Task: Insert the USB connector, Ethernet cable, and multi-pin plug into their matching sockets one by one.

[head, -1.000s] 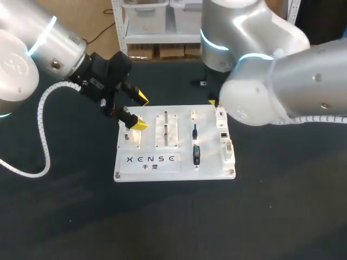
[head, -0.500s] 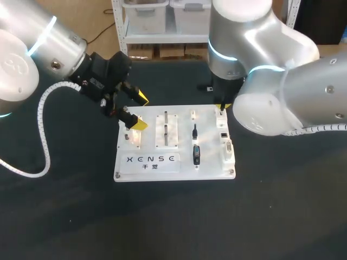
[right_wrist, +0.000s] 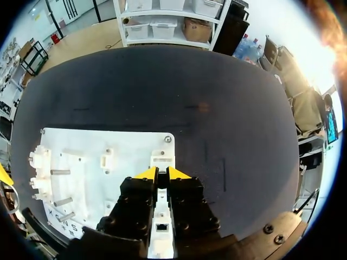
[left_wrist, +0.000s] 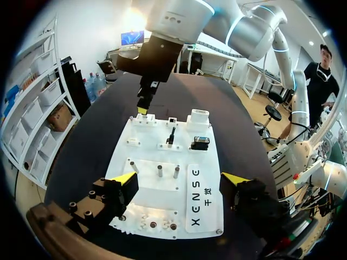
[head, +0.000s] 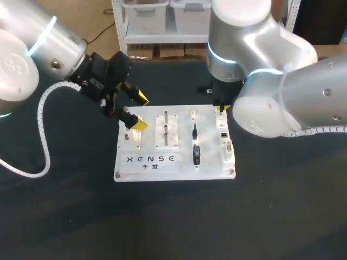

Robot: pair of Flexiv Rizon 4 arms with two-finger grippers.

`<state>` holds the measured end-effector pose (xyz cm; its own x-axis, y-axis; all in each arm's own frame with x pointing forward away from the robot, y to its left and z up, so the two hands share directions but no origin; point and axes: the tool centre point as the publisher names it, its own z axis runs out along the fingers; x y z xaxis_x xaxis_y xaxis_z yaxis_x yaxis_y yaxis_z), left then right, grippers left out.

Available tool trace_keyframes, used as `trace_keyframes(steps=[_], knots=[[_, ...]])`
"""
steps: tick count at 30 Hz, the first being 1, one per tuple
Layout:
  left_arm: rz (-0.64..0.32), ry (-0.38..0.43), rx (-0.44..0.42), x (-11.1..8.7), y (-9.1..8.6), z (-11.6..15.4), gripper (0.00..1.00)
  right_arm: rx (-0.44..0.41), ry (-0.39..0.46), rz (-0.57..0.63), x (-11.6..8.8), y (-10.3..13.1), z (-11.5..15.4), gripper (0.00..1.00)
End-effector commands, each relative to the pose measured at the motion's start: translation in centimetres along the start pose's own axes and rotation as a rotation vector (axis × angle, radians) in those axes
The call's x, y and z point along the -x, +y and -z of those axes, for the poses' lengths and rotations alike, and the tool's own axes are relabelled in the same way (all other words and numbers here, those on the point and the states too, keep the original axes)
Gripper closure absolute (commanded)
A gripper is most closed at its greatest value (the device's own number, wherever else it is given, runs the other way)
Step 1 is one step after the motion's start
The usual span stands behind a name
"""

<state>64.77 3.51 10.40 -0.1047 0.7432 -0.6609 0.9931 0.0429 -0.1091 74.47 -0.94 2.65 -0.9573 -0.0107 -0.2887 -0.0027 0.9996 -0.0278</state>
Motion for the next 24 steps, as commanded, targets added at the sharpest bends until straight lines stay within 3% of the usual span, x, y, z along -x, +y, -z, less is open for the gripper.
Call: trace_keyframes(steps=[1, 16, 24], knots=[[-0.002, -0.002, 0.002, -0.1, -0.1, 0.0, 0.00, -0.002, -0.001, 0.001, -0.1, 0.0, -0.2, 1.00], [-0.002, -0.002, 0.002, -0.1, -0.1, 0.0, 0.00, 0.005, 0.007, -0.015, -1.0, -0.1, -0.4, 1.00], [-0.002, -0.002, 0.002, -0.1, -0.1, 0.0, 0.00, -0.021, 0.028, -0.056, -0.9, -0.9, -1.9, 1.00]])
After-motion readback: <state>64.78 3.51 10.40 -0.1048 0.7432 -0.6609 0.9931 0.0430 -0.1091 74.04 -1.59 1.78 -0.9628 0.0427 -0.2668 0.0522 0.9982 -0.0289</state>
